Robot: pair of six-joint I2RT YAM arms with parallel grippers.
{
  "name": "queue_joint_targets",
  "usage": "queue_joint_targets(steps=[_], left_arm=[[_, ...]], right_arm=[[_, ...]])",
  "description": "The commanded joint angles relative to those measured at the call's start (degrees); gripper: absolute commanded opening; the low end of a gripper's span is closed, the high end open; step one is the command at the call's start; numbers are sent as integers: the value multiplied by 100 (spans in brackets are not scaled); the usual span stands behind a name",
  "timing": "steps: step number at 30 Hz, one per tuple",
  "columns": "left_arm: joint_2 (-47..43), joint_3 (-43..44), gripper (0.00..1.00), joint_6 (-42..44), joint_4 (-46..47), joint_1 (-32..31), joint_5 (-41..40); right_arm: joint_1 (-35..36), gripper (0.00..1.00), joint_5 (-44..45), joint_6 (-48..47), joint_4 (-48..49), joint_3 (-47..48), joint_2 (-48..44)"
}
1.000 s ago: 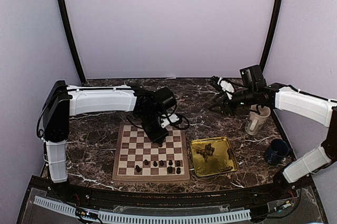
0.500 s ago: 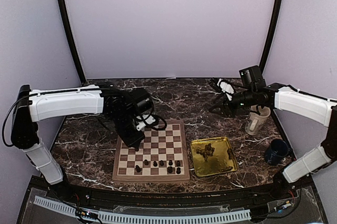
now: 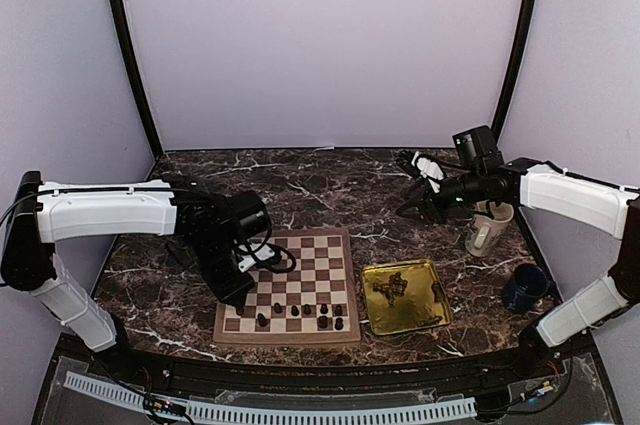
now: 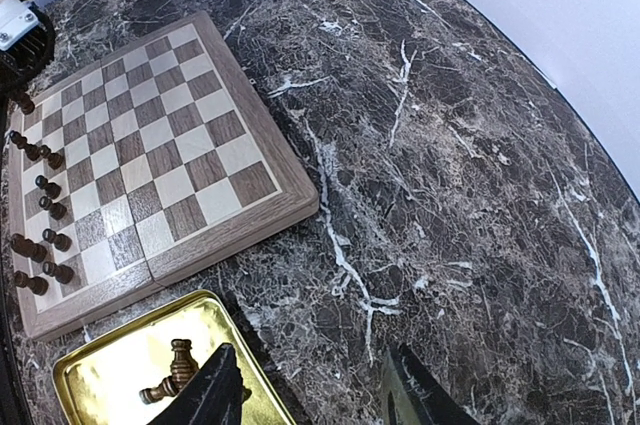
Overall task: Set up the chess pieces on the board
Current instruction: Place the knight at g8.
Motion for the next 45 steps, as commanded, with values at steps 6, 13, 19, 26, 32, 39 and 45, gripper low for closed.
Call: queue_joint_targets(steps=[6, 13, 19, 26, 32, 39, 45], left_arm=[[58, -243, 4, -1, 260, -77, 487], [202, -331, 6, 36, 352, -104, 539], [280, -394, 7, 59, 348, -114, 517], [345, -428, 9, 103, 394, -122, 530], [308, -495, 11, 102, 465, -122, 503], [335, -487, 19, 108, 465, -122, 468], [291, -407, 22, 120, 428, -122, 480]], right_arm=[[-7, 49, -51, -47, 97, -25, 36], [-7, 49, -66, -63, 90, -21, 58], [-7, 49, -58, -67, 86, -26, 55], [-7, 49, -66, -67, 81, -34, 74], [-5, 49, -116, -63, 88, -36, 109], [-7, 49, -118, -63, 72, -45, 85], [-7, 49, -125, -55, 73, -35, 90]])
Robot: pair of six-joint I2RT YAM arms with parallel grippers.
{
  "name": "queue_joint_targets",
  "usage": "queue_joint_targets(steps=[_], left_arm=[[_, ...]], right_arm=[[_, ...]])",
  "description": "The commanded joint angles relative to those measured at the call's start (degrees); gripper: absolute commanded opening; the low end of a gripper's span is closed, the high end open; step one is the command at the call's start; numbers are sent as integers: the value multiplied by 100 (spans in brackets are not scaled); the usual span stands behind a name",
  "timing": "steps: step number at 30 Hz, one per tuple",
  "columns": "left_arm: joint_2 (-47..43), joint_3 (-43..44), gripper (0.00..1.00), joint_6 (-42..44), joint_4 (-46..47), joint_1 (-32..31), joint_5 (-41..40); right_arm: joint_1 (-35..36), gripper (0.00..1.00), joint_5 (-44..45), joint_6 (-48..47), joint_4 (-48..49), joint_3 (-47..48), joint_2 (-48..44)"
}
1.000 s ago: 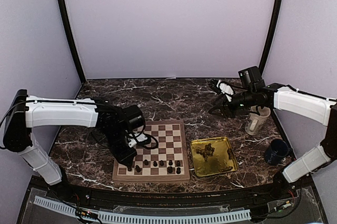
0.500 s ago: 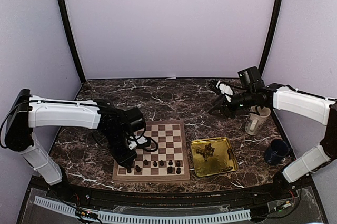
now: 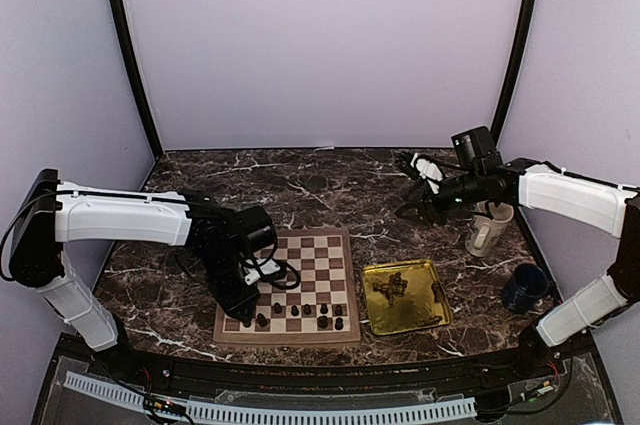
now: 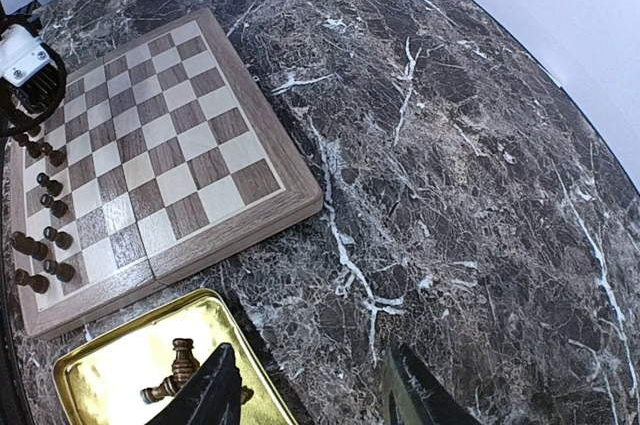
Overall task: Set up the chess pieces on the board
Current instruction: Place the knight at g8, then pick up the chess pile from the storage box.
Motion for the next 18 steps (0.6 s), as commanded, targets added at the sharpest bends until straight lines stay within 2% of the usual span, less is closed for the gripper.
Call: queue_joint_targets(steps=[1, 7, 10, 14, 18], left_arm=[[-67, 43, 23, 82, -84, -37, 12], [-345, 431, 34, 206, -261, -37, -397], [-636, 570, 46, 293, -183, -29, -670], [-1082, 723, 59, 458, 166, -20, -947], [-1260, 927, 64, 735, 905, 93, -1422]], right_arm=[[-7, 49, -79, -34, 81, -30, 31], [-7, 51, -72, 57, -28, 93, 22], [-15, 57, 63, 69, -204, 255, -27], [-25, 61, 169, -17, -569, 473, -86], [-25, 59, 254, -272, -1432, 846, 118]])
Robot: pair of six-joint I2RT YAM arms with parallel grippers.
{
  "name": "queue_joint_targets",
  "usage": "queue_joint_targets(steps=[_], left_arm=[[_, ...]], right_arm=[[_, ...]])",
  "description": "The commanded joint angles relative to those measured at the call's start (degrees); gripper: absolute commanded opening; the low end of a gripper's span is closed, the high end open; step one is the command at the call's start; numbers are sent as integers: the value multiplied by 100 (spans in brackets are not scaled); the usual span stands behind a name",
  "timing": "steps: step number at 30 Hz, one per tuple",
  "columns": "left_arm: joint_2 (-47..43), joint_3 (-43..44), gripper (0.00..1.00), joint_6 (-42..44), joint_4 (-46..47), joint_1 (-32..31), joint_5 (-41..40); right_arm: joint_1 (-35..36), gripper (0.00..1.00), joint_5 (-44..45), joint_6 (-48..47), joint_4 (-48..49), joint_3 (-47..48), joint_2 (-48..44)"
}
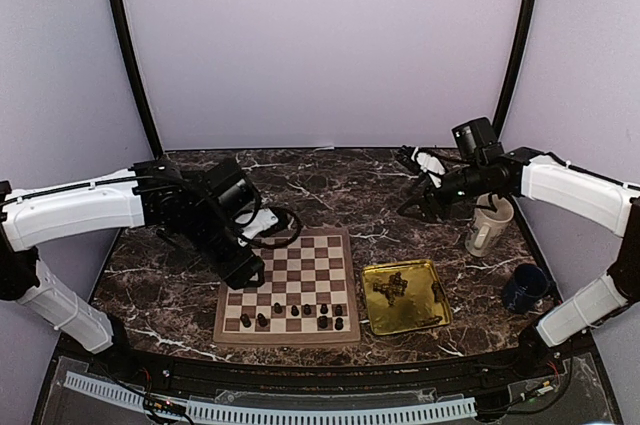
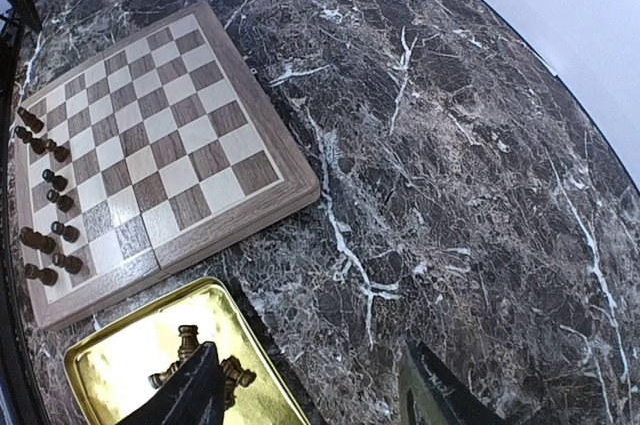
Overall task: Set up the chess pieces on the board
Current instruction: Pick up the chess pile from the storage box.
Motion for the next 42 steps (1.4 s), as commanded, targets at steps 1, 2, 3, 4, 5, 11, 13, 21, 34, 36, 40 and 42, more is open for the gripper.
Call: queue_joint_targets(steps=[1, 2, 3, 4, 5, 11, 13, 21, 34, 36, 40, 42], left_arm=[[-199, 319, 64, 421, 978, 158, -622], [-144, 365, 64, 476, 1251, 241, -669], [-71, 417, 64, 514, 1588, 347, -659], [9, 467, 64, 559, 1914, 462, -571], [99, 511, 63, 581, 2323, 606, -497], [748, 625, 63, 15, 4399, 989, -173], [989, 713, 62, -144, 4628, 989, -90], [1318, 445, 61, -483, 5024, 989, 482], [1492, 499, 61, -460, 4971, 989, 609], [1487, 466, 61, -473, 4994, 989, 609], [1482, 421, 61, -523, 4975, 989, 659], [1477, 389, 61, -536, 4977, 989, 679]], right_arm=[[-22, 56, 123, -338, -1034, 460, 192], [-22, 52, 110, -388, -1203, 606, 255], [-18, 47, 98, -408, -1335, 643, 305], [-13, 43, 108, -413, -1404, 625, 345], [-9, 41, 147, -382, -1411, 556, 364], [300, 39, 591, -585, -1421, -1, 441], [461, 37, 657, -626, -1486, -140, 494], [1056, 33, 1089, -634, -1247, -714, 655], [1424, 31, 1153, -771, -1104, -714, 1083], [1457, 31, 1242, -755, -1049, -725, 1290], [1489, 31, 1393, -698, -953, -696, 1455], [1498, 31, 1420, -684, -921, -688, 1534]])
